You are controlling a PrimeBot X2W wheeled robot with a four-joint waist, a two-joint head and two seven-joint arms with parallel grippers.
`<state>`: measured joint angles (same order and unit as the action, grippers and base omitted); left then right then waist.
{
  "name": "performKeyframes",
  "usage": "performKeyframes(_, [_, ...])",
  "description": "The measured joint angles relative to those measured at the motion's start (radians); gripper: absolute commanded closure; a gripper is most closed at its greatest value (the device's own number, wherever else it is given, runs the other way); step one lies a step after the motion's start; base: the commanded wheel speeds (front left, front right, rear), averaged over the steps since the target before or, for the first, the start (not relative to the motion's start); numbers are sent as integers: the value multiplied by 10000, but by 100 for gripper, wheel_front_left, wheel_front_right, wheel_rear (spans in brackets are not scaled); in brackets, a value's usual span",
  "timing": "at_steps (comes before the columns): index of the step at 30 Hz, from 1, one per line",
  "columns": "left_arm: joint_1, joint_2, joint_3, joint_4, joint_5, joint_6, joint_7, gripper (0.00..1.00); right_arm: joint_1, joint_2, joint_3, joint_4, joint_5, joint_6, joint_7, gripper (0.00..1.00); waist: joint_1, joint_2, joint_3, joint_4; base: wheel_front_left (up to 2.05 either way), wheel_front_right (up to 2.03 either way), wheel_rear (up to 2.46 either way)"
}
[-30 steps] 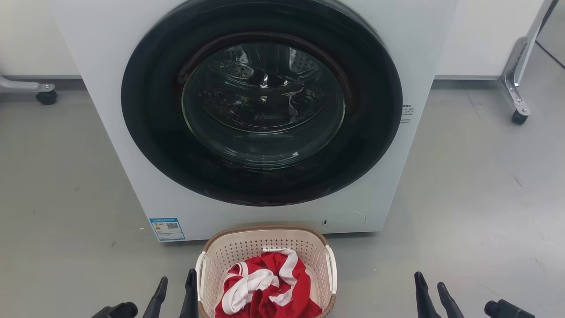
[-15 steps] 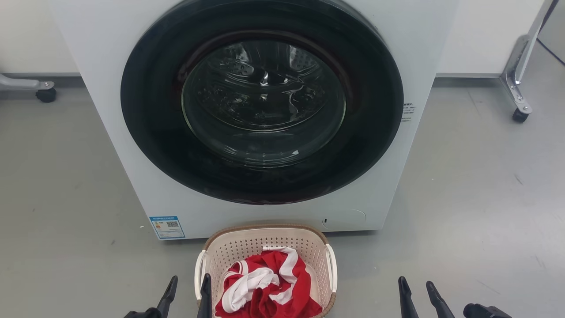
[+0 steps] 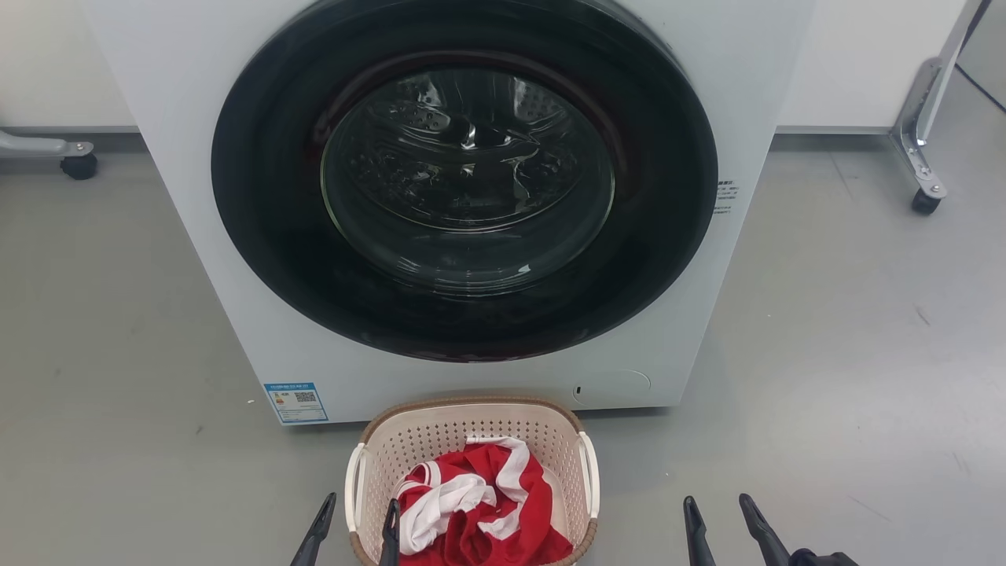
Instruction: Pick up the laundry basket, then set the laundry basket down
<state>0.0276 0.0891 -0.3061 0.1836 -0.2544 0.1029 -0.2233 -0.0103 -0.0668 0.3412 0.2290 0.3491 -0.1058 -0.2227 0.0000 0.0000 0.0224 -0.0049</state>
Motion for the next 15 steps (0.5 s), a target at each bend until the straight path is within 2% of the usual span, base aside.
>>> performKeyframes(7, [23, -4, -196, -6, 936, 192, -261, 0, 16, -2, 259, -67, -1005, -123, -261, 0, 0, 0, 17, -3, 0, 0, 0])
performKeyframes(15, [67, -35, -79, 10, 974, 207, -263, 0, 44, 4, 234, -98, -1106, -178, -265, 0, 0, 0, 7, -17, 0, 0, 0])
